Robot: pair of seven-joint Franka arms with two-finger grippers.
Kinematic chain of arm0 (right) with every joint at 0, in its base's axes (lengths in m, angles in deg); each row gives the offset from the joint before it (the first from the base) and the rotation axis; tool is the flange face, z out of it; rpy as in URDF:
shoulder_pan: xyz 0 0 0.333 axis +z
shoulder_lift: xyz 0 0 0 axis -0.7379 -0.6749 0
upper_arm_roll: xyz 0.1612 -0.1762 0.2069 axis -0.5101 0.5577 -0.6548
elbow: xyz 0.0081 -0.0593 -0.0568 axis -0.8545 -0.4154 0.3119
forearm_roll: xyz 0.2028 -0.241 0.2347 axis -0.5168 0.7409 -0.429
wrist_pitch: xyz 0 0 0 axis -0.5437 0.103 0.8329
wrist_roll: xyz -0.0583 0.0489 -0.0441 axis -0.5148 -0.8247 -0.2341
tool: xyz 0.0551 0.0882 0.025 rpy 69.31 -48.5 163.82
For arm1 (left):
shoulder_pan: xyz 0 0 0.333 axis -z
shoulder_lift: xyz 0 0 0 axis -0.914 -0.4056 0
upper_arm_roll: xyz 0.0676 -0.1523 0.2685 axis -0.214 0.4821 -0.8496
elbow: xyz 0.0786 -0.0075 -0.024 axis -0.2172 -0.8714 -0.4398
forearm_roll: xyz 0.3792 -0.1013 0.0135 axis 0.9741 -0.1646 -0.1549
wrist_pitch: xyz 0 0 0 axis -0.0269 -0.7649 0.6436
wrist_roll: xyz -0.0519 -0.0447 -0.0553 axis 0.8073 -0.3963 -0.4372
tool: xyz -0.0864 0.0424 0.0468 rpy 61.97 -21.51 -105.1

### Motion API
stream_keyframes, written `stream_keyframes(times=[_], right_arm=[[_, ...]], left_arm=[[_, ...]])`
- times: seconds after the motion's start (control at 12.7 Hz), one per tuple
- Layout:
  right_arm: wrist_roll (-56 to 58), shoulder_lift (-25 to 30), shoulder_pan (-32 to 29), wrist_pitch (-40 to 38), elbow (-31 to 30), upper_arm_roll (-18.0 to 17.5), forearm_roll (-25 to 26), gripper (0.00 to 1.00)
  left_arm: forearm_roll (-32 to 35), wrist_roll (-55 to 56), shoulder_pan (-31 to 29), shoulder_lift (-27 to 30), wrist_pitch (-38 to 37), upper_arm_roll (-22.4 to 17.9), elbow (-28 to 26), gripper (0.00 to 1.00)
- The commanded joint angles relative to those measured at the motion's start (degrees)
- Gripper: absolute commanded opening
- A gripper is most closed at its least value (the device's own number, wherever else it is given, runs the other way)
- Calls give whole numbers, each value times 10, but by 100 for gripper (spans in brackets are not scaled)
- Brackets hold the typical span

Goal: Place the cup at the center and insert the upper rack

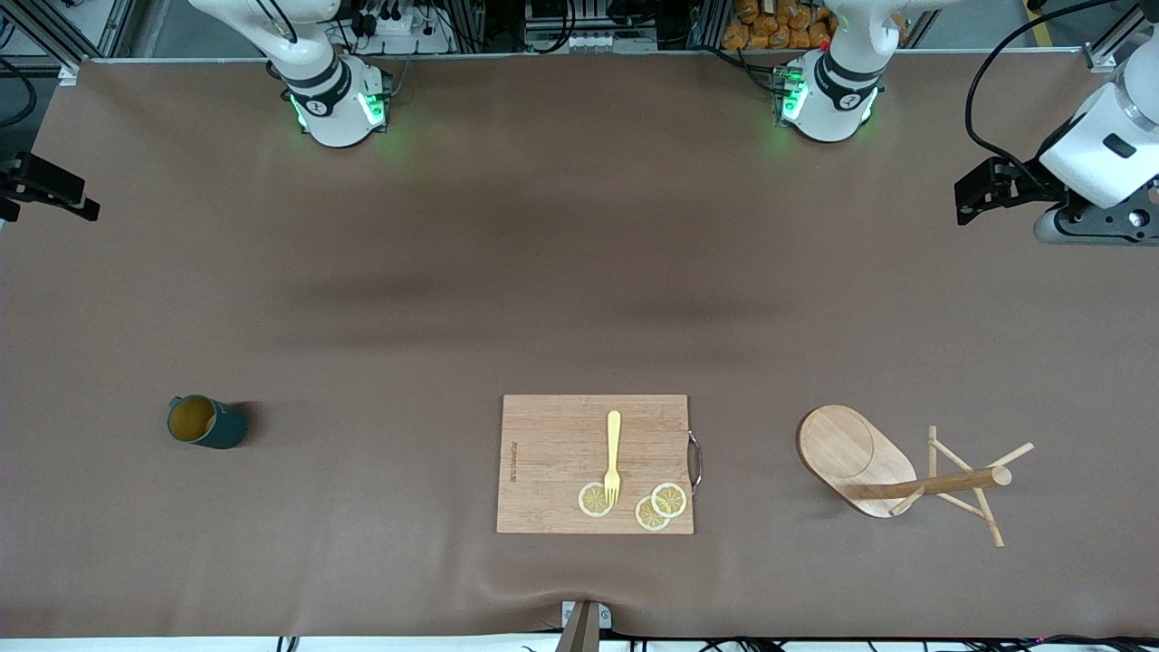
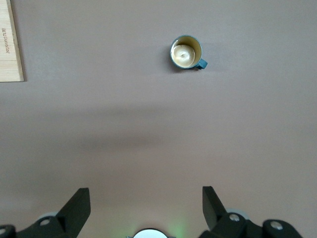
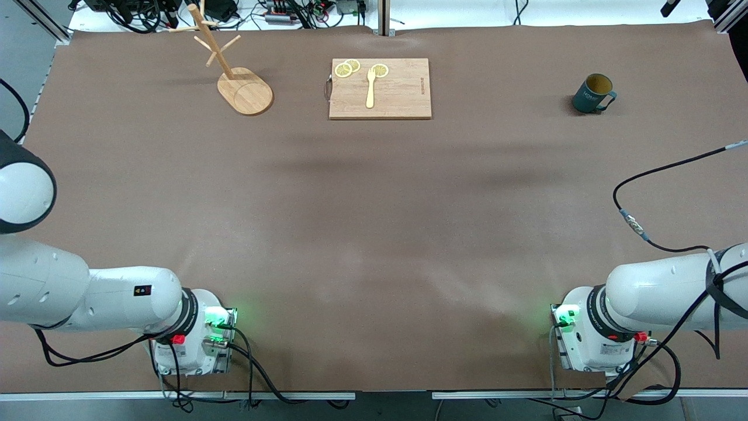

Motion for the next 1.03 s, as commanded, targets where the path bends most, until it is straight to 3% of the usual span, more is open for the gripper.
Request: stream_keyframes(times=[0.0,0.55,0.95], right_arm=[[6,-1,-1,-7,3,3,-8,100],[53,-20,-2,-4,9,3,-1,100],[111,-120,-16,33,39,5,4,100]], left_arm=[[11,0,-12,9,-12,-1,1,100],[-4,2,-15,5,-10,-1,6,100],[-2,5,-9,2,-9,0,6,100]])
